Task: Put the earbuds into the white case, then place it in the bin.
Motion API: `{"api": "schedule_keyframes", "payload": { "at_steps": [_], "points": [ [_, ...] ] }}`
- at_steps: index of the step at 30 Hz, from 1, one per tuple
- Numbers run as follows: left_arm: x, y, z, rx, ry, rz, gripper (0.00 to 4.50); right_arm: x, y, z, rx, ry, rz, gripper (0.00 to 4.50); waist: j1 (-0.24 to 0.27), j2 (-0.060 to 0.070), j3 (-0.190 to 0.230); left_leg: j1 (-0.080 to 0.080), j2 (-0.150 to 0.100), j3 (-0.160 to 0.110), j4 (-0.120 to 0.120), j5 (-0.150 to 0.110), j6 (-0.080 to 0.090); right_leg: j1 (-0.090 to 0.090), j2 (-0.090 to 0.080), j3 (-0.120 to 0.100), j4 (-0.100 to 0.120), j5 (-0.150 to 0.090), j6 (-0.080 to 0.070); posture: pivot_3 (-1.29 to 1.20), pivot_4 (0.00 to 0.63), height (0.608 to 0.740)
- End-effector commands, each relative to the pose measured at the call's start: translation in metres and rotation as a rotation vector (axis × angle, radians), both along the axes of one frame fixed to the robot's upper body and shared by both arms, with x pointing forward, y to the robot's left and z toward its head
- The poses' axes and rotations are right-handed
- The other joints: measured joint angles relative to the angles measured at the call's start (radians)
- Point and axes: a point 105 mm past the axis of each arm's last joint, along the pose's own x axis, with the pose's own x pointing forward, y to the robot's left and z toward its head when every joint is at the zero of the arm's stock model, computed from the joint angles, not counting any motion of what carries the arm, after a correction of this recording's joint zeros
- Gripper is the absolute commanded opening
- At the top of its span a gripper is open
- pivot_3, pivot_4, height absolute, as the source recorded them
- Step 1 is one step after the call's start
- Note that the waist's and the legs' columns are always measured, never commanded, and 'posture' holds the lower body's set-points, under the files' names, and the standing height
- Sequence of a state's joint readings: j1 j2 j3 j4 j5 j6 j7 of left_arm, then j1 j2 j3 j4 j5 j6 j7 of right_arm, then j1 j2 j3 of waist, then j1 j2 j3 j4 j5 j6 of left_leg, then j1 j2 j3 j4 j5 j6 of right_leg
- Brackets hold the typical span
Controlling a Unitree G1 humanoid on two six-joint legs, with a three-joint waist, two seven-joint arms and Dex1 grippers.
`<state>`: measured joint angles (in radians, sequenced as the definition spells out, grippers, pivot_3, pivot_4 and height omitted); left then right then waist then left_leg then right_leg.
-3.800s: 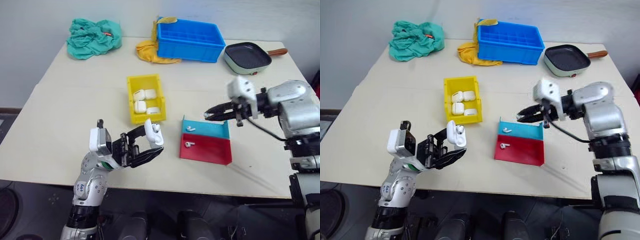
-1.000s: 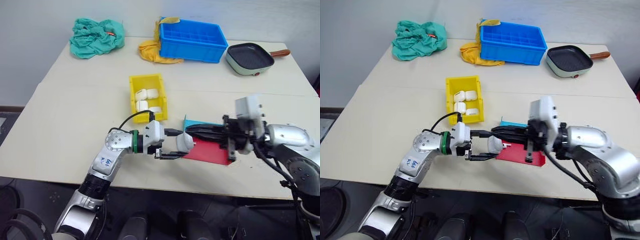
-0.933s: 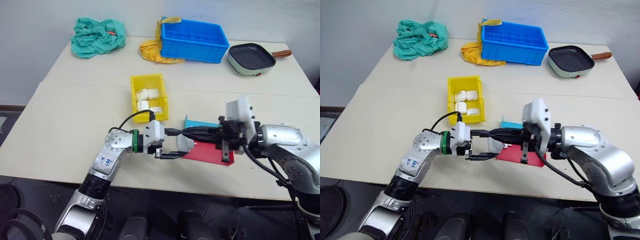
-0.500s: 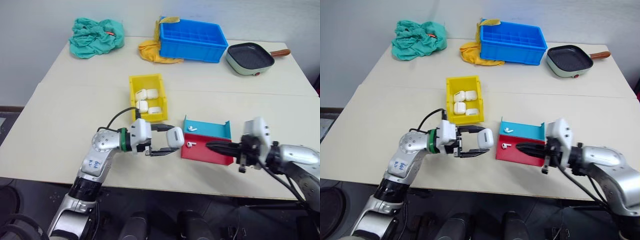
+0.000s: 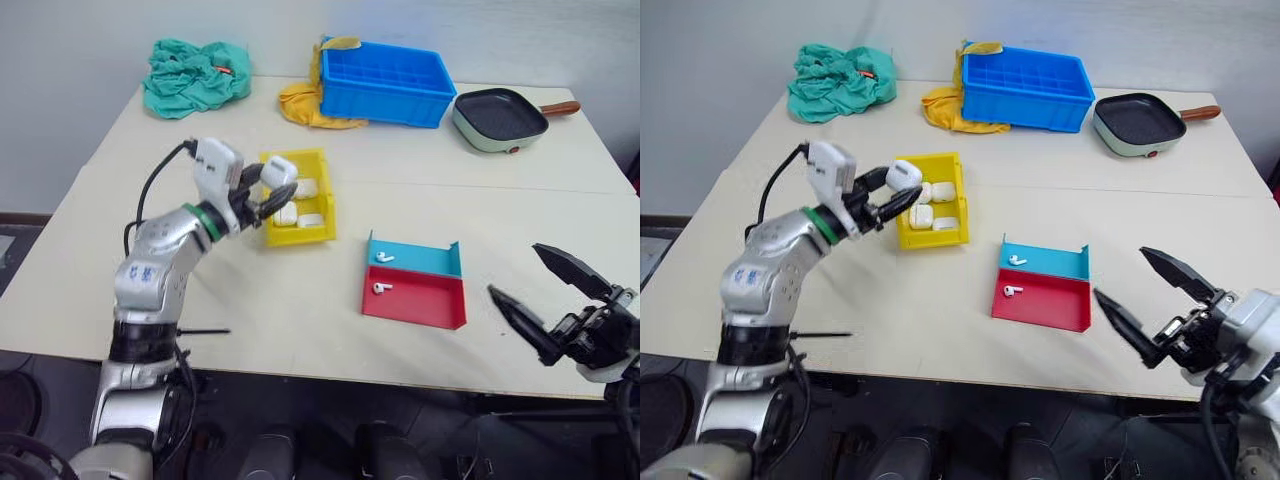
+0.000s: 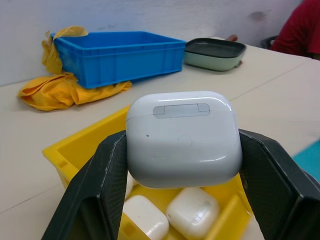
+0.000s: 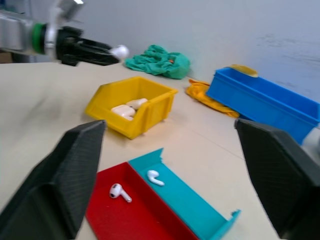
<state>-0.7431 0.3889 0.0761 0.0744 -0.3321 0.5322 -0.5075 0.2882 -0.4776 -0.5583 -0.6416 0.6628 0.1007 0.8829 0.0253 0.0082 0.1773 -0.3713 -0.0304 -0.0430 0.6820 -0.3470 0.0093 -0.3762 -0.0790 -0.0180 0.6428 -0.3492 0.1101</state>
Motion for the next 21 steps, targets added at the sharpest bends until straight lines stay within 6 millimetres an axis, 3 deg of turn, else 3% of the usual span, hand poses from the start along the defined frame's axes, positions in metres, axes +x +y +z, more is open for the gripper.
{"api": "schedule_keyframes", "payload": {
  "at_steps": [1, 5, 7, 10, 11, 13, 16, 18, 21],
  "points": [
    [0.021, -0.009, -0.001, 0.036, 0.015, 0.01, 2.82, -0.001, 0.007, 0.002, -0.031, -0.048, 0.02, 4.47, 0.0, 0.0, 0.0, 0.0, -0.001, 0.0, 0.0, 0.0, 0.0, 0.0, 0.0, 0.0, 0.0, 0.0, 0.0, 0.0, 0.15, 0.74],
    [0.036, -0.014, -0.007, 0.054, 0.046, -0.01, 2.82, 0.002, 0.01, -0.002, -0.041, -0.047, 0.027, 4.47, -0.004, -0.001, 0.001, 0.0, -0.002, 0.0, 0.0, 0.0, 0.001, -0.001, 0.0, -0.001, 0.0, 0.0, 0.0, 0.0, 0.15, 0.74],
    [0.042, -0.012, -0.011, 0.097, 0.06, 0.007, 3.54, 0.003, 0.012, -0.005, -0.061, -0.041, 0.033, 4.5, -0.005, -0.001, 0.001, 0.0, -0.001, 0.0, -0.001, 0.0, 0.0, -0.002, 0.0, 0.0, 0.0, 0.0, 0.0, 0.0, 0.15, 0.74],
    [0.038, -0.005, 0.002, 0.094, -0.015, -0.013, 4.41, 0.003, 0.006, -0.009, -0.075, -0.021, 0.024, 4.5, -0.005, -0.001, 0.001, 0.0, -0.001, 0.0, 0.0, 0.0, 0.0, -0.002, 0.0, 0.0, 0.001, 0.0, 0.0, 0.0, 0.15, 0.74],
    [0.035, -0.001, 0.007, 0.078, -0.044, -0.022, 4.46, 0.004, 0.004, -0.011, -0.08, -0.013, 0.022, 4.5, -0.005, -0.001, 0.001, 0.0, -0.001, 0.0, 0.0, 0.0, 0.0, -0.002, 0.0, 0.0, 0.001, 0.0, 0.0, 0.0, 0.15, 0.74],
    [0.017, 0.015, 0.01, 0.12, -0.097, -0.074, 4.46, 0.005, 0.001, -0.012, -0.104, 0.005, 0.022, 4.5, -0.007, -0.001, 0.001, 0.0, -0.001, -0.001, 0.0, 0.0, 0.0, -0.002, 0.0, 0.0, 0.001, 0.0, 0.0, 0.0, 0.15, 0.74],
    [-0.015, 0.037, 0.0, 0.297, -0.176, -0.158, 4.46, 0.005, -0.005, -0.012, -0.137, 0.027, 0.024, 4.5, -0.026, -0.001, 0.001, 0.001, -0.001, -0.001, -0.003, 0.0, 0.0, -0.003, 0.0, 0.004, 0.0, 0.0, 0.0, 0.0, 0.15, 0.74],
    [-0.038, 0.057, -0.009, 0.415, -0.258, -0.163, 4.46, 0.004, -0.01, -0.014, -0.179, 0.056, 0.042, 4.5, -0.026, -0.001, 0.001, 0.003, -0.001, -0.003, -0.003, 0.0, -0.001, -0.003, 0.0, 0.004, 0.0, 0.0, 0.0, 0.0, 0.15, 0.74],
    [-0.072, 0.098, -0.036, 0.512, -0.196, -0.164, 4.46, 0.0, -0.019, -0.02, -0.255, 0.12, 0.083, 4.5, -0.027, -0.001, 0.001, 0.003, -0.001, -0.002, -0.002, 0.0, -0.001, -0.002, 0.0, 0.006, -0.002, 0.0, 0.0, 0.0, 0.15, 0.74]
  ]
}}
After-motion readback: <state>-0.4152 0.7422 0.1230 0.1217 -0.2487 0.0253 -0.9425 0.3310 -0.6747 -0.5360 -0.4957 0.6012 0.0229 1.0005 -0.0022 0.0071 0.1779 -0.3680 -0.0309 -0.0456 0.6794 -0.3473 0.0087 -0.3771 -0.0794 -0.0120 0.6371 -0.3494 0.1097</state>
